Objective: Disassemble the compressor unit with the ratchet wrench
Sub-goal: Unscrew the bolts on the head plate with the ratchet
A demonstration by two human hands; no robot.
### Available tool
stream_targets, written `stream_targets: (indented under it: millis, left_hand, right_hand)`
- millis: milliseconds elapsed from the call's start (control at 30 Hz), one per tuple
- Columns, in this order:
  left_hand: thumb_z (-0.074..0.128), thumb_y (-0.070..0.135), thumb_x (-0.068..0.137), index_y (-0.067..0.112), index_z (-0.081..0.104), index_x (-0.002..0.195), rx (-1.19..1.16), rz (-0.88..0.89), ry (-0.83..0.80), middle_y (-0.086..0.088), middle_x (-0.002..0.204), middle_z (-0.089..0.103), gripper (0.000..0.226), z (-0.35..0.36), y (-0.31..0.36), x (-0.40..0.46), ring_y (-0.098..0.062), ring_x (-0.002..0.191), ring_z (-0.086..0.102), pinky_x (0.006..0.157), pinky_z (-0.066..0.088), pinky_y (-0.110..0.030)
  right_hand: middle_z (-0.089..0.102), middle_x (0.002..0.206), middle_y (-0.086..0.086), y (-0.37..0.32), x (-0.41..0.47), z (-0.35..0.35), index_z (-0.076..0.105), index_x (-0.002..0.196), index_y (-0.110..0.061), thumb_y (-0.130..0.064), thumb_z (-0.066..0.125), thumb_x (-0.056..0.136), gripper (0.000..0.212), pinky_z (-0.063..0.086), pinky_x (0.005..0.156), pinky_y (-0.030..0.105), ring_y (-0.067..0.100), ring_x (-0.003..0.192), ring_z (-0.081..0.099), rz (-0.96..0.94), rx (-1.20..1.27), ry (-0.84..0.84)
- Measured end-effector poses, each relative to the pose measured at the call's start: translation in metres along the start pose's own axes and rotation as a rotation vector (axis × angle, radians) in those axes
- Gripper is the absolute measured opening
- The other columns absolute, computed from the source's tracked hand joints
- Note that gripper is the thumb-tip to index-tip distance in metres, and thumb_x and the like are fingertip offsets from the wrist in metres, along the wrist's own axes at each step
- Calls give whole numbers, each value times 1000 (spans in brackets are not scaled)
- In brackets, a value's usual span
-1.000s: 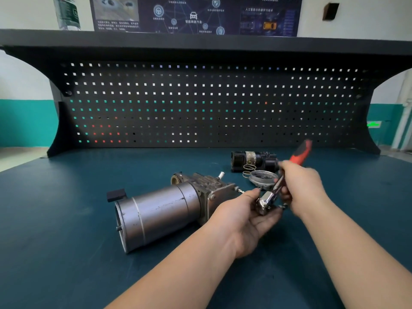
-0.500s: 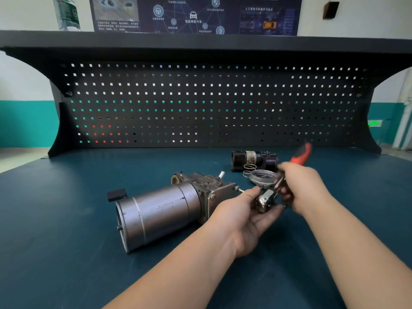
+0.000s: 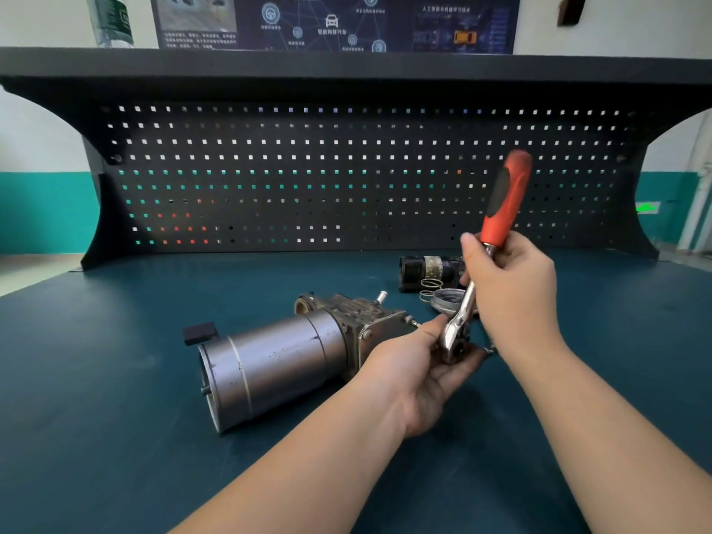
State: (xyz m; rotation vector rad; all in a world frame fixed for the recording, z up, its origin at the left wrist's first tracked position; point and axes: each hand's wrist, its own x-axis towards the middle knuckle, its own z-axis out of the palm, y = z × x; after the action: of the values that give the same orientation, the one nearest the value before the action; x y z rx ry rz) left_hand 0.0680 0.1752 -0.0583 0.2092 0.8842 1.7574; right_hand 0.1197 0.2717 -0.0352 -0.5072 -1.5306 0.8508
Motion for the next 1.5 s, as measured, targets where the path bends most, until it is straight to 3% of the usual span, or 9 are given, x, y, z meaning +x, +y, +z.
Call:
stream_targets:
  millis: [200,500,667,733,867,1033,1300,1400,1500]
  left_hand:
    - [61,9,89,-8,60,88,-5,19,7,-19,80,64,18,1,-4,2,-31,74,65,55,59,-35]
    - [67,11,84,-8,63,95,-13,9,22,-17,91,65,22,0,-4,2,-28,71,65,50,58,-30]
    - [66,11,86,-9,65,104,-12,-14,4,-20,107,68,27,0,-3,0,-27,75,68,57,59,-32]
    - [64,9,88,-9,65,104,-17,-14,4,-20,106,68,24,-1,-3,2,-27,76,69,59,59,-34]
    - [60,9,90,-8,62,97,-16,-11,10,-21,89,68,18,-1,-4,5,-28,68,67,54,59,-34]
    - [59,9,91,-6,59,99,-20,-19,19,-18,67,68,17,1,-4,6,-29,62,66,46,56,-30]
    - [66,10,86,-10,64,103,-28,19,27,-18,91,68,26,0,-6,4,-24,57,68,50,57,-29]
    - [61,9,90,-8,65,98,-16,18,21,-18,92,68,19,-1,-6,4,-22,55,69,50,57,-30]
    - [59,9,91,-6,62,90,-10,25,16,-18,79,67,16,0,-7,5,-24,52,67,51,58,-31]
  right_hand:
    - [57,41,-14,16,7,-3,58,65,-11,-26,60,89,29,33,34,10,-1,33,46,218,-20,70]
    - [59,55,-7,0,-5,2,53,68,-22,-31,62,91,26,40,49,12,2,49,54,-128,34,45]
    - [55,63,2,-6,-14,4,54,75,-24,-42,60,87,22,46,56,35,23,57,55,-344,1,-79]
    - [55,63,1,-8,-15,6,55,75,-25,-43,59,86,22,45,55,31,20,56,54,-346,-3,-89]
    - [60,53,-5,5,0,5,56,67,-23,-43,58,85,28,36,42,15,7,45,51,-56,-87,69]
    - [49,50,7,38,16,-3,54,62,-9,-24,58,91,34,20,30,10,9,22,30,680,39,77]
    - [59,59,0,-9,-7,2,54,68,-23,-35,63,89,26,39,46,15,6,47,51,-185,-14,-29]
    - [55,61,4,-12,-14,6,52,67,-24,-33,63,90,27,39,50,22,17,52,50,-232,-24,-52]
    - [59,51,-2,-5,-4,5,55,66,-18,-35,61,90,30,34,40,13,6,40,48,-17,-85,62]
